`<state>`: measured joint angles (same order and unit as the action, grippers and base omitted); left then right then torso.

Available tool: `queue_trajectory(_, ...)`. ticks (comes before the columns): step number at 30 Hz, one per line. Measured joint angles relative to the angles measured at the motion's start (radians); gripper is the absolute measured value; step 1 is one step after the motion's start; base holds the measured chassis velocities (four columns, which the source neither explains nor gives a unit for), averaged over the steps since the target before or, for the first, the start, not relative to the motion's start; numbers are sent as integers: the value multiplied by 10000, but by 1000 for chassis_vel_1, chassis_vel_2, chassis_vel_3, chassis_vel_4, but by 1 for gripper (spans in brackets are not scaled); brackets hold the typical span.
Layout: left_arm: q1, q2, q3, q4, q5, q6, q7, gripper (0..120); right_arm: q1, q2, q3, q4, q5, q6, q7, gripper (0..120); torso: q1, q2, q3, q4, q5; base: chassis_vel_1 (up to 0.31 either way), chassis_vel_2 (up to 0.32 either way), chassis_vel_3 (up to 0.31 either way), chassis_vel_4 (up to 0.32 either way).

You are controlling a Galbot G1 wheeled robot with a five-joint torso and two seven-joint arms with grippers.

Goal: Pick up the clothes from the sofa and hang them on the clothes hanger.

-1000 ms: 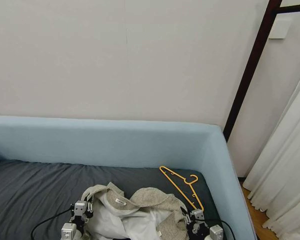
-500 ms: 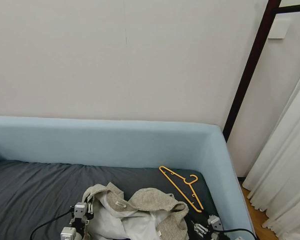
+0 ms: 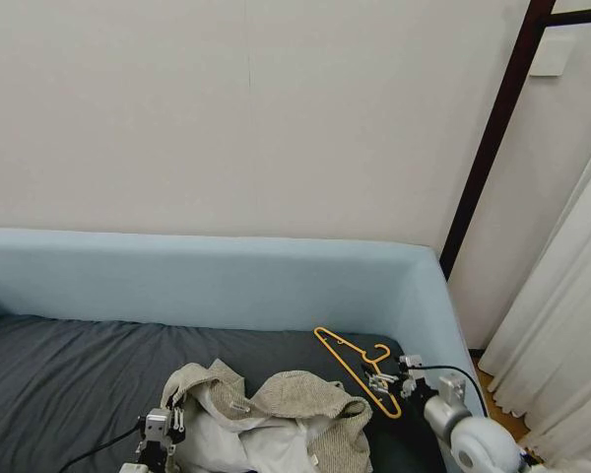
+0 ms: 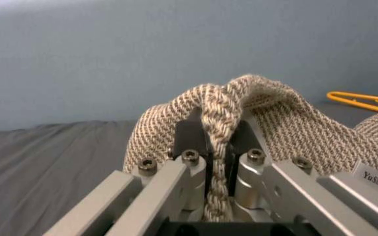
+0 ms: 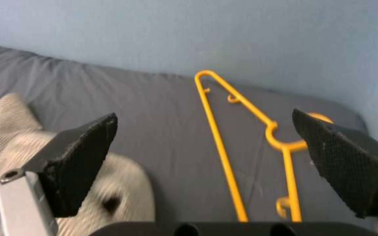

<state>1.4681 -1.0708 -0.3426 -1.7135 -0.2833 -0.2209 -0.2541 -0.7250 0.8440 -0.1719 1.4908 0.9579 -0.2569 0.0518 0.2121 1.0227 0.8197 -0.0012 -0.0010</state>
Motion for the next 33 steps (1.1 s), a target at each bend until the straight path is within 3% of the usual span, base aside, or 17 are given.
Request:
queue_trajectory(6,103,-46,-6,-16,12,-66,61,1,1775,1257,-1238,-2661,-504,-394,-648,100,1,0,1,-1,-1,0,0,0,0)
queue_trajectory(11,241,-43,-39,-103,49,-123,100,1,2456,2179,-1602,-4633,-1327,-498,-1020,100,1,-1,1,2,2,0,0,0,0)
queue_trajectory(16,365,-29,-58,-159,96,-186,136,1,2806,2822,-1347,-6634,-2257,-320,-1596,100,1,0,0,-4,1,0,0,0,0)
queue_trajectory(26,533,-298,-68,-203,269,-229,178,1,2883,3479,-441,-8380,-3032,-178,-2248,100,0,1,-1,1,2,0,0,0,0)
queue_trajectory(33,540,-373,19,-167,404,-270,219,1,3120,3973,200,-9795,-3718,29,-2630,79,1,1,0,1,2,0,0,0,0)
